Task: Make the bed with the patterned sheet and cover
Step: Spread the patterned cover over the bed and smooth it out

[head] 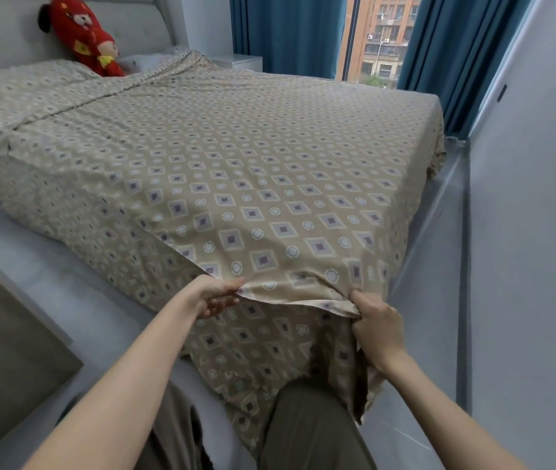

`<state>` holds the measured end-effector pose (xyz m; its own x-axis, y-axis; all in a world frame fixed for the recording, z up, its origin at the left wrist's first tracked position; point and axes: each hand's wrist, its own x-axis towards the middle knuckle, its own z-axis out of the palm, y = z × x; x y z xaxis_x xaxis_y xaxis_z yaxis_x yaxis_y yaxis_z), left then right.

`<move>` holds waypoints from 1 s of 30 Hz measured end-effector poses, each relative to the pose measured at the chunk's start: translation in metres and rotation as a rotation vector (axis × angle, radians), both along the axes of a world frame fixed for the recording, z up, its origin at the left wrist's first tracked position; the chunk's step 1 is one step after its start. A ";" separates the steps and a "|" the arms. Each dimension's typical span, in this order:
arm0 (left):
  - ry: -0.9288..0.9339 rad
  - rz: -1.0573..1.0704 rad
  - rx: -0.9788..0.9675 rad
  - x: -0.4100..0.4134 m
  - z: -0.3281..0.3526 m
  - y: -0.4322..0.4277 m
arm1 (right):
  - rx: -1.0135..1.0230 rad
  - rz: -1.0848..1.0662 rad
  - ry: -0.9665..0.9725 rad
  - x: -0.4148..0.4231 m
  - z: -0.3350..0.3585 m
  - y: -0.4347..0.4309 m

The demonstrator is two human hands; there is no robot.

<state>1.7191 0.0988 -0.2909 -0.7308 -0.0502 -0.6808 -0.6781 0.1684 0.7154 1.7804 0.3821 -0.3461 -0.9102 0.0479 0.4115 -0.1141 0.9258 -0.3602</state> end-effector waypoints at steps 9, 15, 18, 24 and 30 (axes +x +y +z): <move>0.086 0.126 -0.004 -0.005 -0.012 0.038 | 0.373 0.200 -0.199 0.017 -0.030 -0.008; 0.162 0.059 -0.105 -0.014 -0.023 0.050 | 0.360 0.270 -0.253 0.008 -0.025 -0.001; 0.220 0.038 -0.104 -0.020 -0.033 0.053 | 0.275 0.236 -0.338 -0.002 -0.025 -0.002; 0.117 -0.020 -0.081 -0.026 -0.049 0.054 | 0.107 -0.008 -0.473 -0.019 -0.036 -0.010; -0.101 -0.141 -0.105 -0.020 -0.018 0.054 | -0.050 -0.075 -0.804 -0.006 -0.004 -0.015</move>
<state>1.6991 0.1526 -0.3086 -0.6637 -0.0268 -0.7475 -0.7102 0.3363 0.6185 1.7741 0.3672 -0.3504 -0.9202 0.1214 -0.3722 0.2591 0.9015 -0.3465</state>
